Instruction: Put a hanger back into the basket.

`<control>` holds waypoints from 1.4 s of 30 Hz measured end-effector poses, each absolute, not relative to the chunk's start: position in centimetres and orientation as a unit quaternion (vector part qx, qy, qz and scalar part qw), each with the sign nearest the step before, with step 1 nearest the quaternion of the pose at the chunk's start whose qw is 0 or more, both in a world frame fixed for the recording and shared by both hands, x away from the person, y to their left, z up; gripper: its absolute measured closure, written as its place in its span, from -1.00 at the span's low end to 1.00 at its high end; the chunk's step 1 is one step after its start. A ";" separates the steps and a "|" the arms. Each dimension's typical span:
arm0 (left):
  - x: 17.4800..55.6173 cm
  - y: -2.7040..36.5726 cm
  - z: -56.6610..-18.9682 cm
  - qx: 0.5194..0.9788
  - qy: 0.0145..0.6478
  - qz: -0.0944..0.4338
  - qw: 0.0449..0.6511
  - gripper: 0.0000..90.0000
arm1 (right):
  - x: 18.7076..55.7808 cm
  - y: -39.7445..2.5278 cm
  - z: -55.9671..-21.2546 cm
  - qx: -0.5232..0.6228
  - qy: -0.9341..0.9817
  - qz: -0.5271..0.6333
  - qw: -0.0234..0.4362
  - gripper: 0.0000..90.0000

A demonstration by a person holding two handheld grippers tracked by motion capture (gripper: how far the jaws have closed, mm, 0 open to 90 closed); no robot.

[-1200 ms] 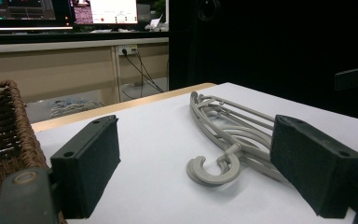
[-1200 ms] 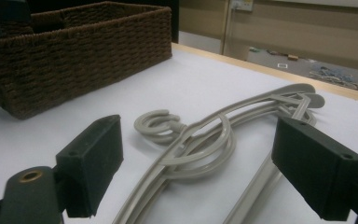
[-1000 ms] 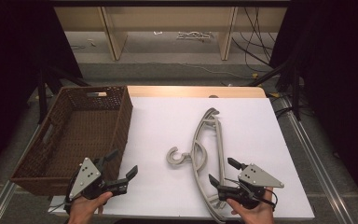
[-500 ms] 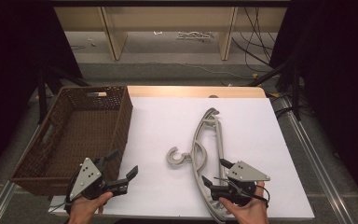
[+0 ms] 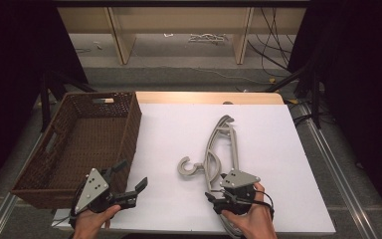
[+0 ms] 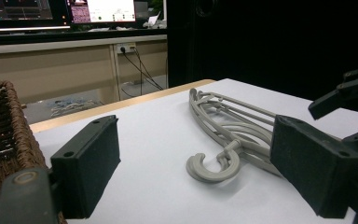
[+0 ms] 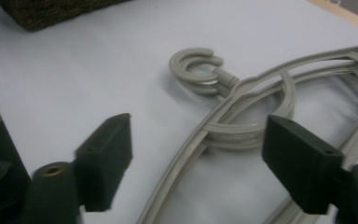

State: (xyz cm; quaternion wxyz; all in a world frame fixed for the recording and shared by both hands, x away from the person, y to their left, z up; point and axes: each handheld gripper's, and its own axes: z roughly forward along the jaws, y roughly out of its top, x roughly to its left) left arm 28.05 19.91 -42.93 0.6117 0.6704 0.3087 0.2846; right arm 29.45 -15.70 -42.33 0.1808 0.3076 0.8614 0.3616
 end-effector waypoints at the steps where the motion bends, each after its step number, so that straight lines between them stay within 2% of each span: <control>1: 28.1 19.9 -42.9 0.671 0.307 0.285 0.612 -0.65 | 29.7 -15.5 -42.4 0.308 0.868 0.348 0.173 -0.37; 3: 28.1 19.9 -42.9 0.670 0.308 0.285 0.612 -0.65 | 30.2 -15.2 -42.8 0.307 0.874 0.340 0.161 -0.15; 4: 28.1 19.9 -42.9 0.670 0.308 0.285 0.612 -0.65 | 30.2 -15.2 -42.8 0.307 0.874 0.340 0.161 -0.15; 6: 28.1 20.1 -42.8 0.669 0.308 0.285 0.613 -0.65 | 31.0 -14.7 -43.5 0.317 0.888 0.305 0.133 -0.19; 24: 28.1 20.0 -42.9 0.674 0.306 0.281 0.612 -0.65 | 33.8 -13.3 -45.0 0.324 0.910 0.248 0.072 0.28; 42: 28.1 20.0 -42.8 0.675 0.308 0.277 0.611 -0.65 | 33.7 -13.4 -44.1 0.343 0.908 0.232 0.071 0.43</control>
